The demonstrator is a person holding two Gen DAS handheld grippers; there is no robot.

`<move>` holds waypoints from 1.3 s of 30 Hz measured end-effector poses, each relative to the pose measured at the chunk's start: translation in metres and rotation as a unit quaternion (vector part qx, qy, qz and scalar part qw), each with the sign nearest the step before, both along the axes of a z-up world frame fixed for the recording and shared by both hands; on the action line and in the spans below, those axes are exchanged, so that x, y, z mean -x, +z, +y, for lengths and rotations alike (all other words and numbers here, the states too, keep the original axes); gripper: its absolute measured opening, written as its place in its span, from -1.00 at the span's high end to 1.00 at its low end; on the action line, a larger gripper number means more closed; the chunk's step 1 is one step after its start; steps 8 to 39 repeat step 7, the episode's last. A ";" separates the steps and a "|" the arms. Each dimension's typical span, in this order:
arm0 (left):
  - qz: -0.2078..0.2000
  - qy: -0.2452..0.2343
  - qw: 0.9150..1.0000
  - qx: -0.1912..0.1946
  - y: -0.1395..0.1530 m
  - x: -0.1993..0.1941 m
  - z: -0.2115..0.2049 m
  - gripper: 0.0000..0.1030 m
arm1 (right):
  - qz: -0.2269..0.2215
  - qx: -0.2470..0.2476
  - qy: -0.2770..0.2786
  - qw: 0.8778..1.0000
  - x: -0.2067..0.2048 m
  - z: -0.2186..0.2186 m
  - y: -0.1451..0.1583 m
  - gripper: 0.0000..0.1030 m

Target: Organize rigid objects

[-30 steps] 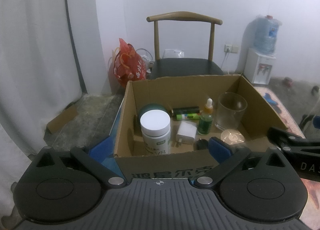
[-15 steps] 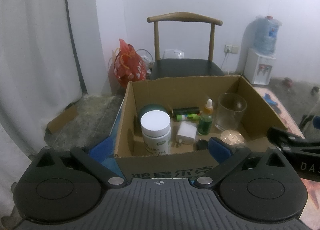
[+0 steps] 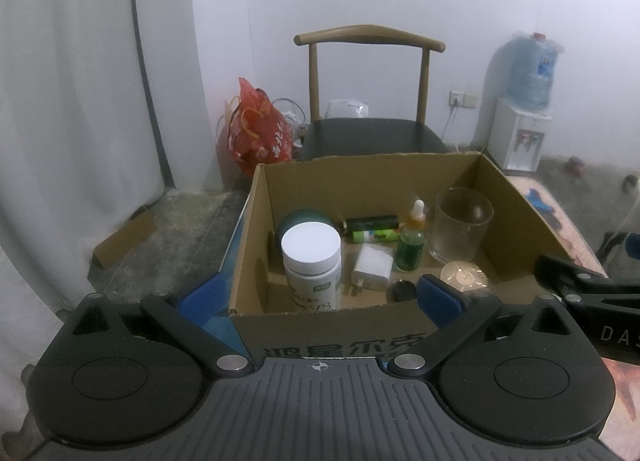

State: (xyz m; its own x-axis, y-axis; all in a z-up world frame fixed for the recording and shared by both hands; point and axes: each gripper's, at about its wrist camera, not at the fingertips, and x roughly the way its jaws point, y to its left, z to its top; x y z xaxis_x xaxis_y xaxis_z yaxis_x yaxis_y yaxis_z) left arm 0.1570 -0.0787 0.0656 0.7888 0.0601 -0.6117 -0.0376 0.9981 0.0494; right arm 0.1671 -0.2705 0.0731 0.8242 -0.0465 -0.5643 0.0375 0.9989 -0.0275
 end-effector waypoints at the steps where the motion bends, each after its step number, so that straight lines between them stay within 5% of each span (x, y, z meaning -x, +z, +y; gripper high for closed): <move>1: 0.000 0.000 1.000 0.000 0.000 0.000 0.000 -0.98 | 0.000 0.000 0.000 1.000 -0.001 -0.001 0.001 -1.00; 39: 0.000 0.000 1.000 0.001 0.000 0.000 0.000 -0.98 | 0.000 0.000 0.000 1.000 0.000 0.000 0.000 -1.00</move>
